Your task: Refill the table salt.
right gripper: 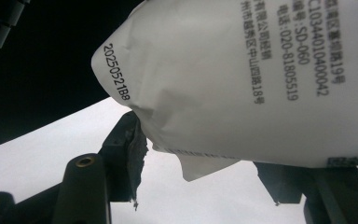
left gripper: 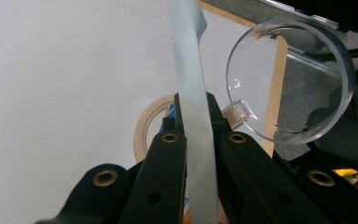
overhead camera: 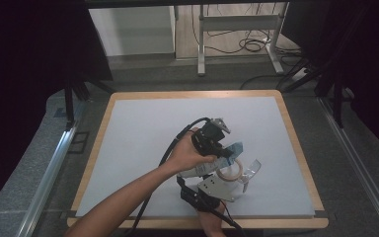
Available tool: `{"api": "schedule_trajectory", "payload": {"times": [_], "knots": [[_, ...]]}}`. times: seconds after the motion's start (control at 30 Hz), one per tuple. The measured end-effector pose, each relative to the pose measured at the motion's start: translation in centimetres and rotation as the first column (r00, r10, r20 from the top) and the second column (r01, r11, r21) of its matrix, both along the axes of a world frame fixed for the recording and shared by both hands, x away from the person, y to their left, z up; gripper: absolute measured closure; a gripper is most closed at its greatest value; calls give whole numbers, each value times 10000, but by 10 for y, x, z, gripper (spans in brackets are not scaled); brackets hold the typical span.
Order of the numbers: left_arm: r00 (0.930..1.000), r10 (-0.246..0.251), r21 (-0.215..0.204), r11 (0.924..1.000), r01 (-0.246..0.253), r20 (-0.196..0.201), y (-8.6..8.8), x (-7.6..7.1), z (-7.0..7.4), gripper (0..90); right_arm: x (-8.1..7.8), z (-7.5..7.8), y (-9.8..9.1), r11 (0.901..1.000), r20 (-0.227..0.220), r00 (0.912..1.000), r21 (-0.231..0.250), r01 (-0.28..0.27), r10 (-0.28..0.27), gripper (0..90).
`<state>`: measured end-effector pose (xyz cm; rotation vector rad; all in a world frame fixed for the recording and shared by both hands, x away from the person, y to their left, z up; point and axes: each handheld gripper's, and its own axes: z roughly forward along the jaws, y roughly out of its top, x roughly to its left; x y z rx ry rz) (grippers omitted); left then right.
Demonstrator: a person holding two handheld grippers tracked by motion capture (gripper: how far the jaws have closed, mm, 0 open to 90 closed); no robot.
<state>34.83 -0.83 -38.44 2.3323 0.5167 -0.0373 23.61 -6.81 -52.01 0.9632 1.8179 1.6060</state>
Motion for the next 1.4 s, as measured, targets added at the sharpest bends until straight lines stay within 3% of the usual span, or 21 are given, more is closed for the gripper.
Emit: {"api": "schedule_trajectory", "payload": {"times": [1.4], "knots": [[10000,-78,336,9994,77,36,-5,-1,7,900,1,7,2,9998,120,9999,145,97,-99,402]]}}
